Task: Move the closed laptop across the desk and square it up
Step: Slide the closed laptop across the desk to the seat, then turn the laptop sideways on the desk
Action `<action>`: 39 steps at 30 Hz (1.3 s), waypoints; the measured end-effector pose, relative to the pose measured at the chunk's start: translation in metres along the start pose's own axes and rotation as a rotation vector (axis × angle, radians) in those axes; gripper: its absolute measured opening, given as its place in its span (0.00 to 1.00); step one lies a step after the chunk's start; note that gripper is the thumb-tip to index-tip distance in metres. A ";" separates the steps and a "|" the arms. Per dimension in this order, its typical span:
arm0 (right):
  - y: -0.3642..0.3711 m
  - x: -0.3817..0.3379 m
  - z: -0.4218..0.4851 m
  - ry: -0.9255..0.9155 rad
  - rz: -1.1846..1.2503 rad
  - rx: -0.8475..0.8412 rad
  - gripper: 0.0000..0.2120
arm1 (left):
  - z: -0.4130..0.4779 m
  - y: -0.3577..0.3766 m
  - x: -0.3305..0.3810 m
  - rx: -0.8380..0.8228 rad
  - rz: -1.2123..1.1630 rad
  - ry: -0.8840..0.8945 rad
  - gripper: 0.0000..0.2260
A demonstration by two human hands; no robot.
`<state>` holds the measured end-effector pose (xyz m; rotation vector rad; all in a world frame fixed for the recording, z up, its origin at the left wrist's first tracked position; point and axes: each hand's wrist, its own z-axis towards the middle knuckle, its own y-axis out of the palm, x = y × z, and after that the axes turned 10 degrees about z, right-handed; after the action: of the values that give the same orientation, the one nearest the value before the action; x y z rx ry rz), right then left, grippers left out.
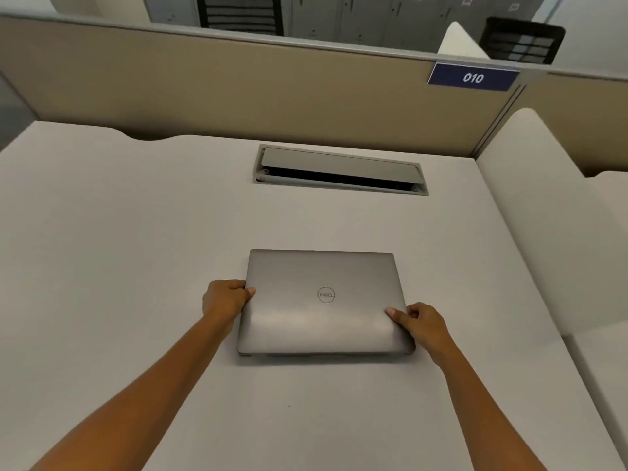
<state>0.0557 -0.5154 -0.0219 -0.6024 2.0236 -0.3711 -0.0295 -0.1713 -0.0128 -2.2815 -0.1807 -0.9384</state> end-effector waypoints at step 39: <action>0.043 0.011 -0.112 0.265 0.833 0.407 0.08 | 0.024 0.006 0.022 0.080 0.502 0.580 0.25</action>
<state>-0.0572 -0.4838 0.0048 0.5659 2.1592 -0.3412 0.0021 -0.1638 -0.0137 -1.7601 0.5652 -1.2277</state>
